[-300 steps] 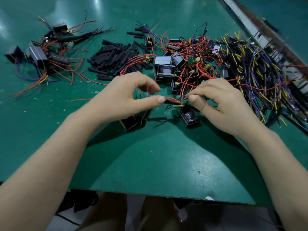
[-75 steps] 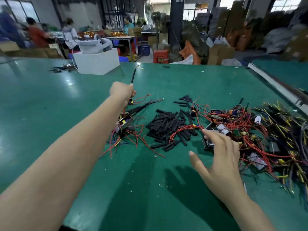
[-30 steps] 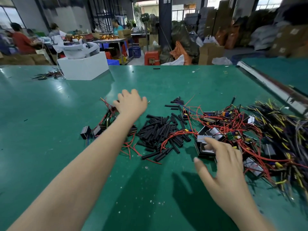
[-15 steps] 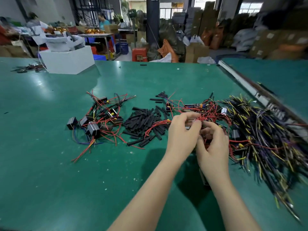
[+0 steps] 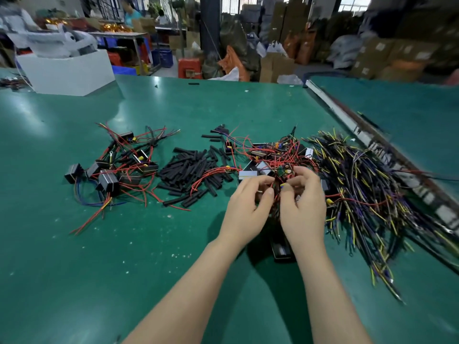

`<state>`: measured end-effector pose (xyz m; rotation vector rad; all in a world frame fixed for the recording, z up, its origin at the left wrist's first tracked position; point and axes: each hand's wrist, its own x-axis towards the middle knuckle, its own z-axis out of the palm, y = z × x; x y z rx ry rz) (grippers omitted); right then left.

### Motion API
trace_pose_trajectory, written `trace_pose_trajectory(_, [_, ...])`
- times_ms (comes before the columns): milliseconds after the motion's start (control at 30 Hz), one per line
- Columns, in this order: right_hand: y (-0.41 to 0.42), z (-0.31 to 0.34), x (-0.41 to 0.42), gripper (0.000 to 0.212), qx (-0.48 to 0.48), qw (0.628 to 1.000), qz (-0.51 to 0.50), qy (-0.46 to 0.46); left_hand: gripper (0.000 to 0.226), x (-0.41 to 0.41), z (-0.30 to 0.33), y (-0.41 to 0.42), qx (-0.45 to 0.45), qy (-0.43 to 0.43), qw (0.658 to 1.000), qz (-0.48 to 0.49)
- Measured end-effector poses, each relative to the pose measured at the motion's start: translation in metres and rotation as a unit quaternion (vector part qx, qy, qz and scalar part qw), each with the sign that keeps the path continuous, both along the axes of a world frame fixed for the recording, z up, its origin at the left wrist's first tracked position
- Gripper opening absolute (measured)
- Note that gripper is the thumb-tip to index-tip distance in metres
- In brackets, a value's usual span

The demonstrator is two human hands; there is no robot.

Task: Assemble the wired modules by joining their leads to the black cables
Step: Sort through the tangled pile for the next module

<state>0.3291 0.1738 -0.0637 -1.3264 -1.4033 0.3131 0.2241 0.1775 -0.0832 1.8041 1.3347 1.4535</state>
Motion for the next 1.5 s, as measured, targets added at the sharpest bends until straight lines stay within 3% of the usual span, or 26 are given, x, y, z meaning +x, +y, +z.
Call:
trace_pose_trajectory(133, [0.003,0.003,0.022,0.03,-0.02,0.995,-0.091,0.026,0.026,-0.001,-0.009,0.001,0.013,0.028,0.999,-0.01])
trace_pose_trajectory(267, [0.011,0.007,0.053,0.026,-0.129,0.984,-0.107,-0.056,0.026,-0.001,-0.01,0.001,0.015,0.032,0.999,-0.013])
trace_pose_trajectory(367, [0.016,0.016,0.063,0.022,-0.144,0.985,-0.079,-0.054,0.025,-0.002,-0.008,0.0,0.018,0.023,1.0,-0.002])
trace_pose_trajectory(500, [0.024,0.018,0.042,0.017,-0.076,0.995,0.006,-0.059,0.029,-0.008,-0.003,0.002,0.018,-0.035,0.998,0.05])
trace_pose_trajectory(600, [0.027,0.004,0.031,0.019,-0.066,0.986,0.065,-0.136,0.03,-0.013,-0.002,0.001,0.013,-0.028,0.995,0.097])
trace_pose_trajectory(667, [0.026,-0.003,0.032,0.017,-0.066,0.979,0.083,-0.175,0.043,-0.019,-0.004,0.006,-0.006,0.045,0.99,0.136])
trace_pose_trajectory(767, [0.022,-0.007,0.033,0.013,-0.057,0.975,0.089,-0.195,0.064,-0.025,-0.007,0.014,-0.073,0.228,0.962,0.134])
trace_pose_trajectory(833, [0.021,-0.008,0.032,0.013,-0.059,0.974,0.083,-0.204,0.061,-0.026,-0.009,0.016,-0.07,0.255,0.956,0.125])
trace_pose_trajectory(1033, [0.017,-0.005,0.03,0.018,-0.066,0.981,0.068,-0.168,0.065,-0.025,-0.008,0.015,-0.084,0.257,0.954,0.128])
trace_pose_trajectory(1100, [0.015,-0.004,0.028,0.027,-0.05,0.985,0.037,-0.158,0.062,-0.029,-0.006,0.015,-0.095,0.22,0.963,0.123])
trace_pose_trajectory(1200, [0.014,-0.001,0.031,0.043,-0.047,0.992,-0.005,-0.118,0.052,-0.034,-0.002,0.013,-0.089,0.198,0.972,0.091])
trace_pose_trajectory(1300, [0.014,0.001,0.033,0.039,-0.051,0.994,-0.008,-0.094,0.035,-0.036,0.001,0.013,-0.061,0.229,0.97,0.063])
trace_pose_trajectory(1367, [0.014,0.001,0.032,0.035,-0.059,0.994,-0.008,-0.088,0.014,-0.038,0.004,0.014,-0.016,0.147,0.987,0.067])
trace_pose_trajectory(1433, [0.014,0.002,0.031,0.034,-0.069,0.995,-0.005,-0.077,0.013,-0.04,0.006,0.015,0.01,0.038,0.996,0.078])
trace_pose_trajectory(1500, [0.013,0.001,0.03,0.03,-0.08,0.993,-0.003,-0.082,0.023,-0.043,0.006,0.016,-0.017,0.062,0.995,0.071])
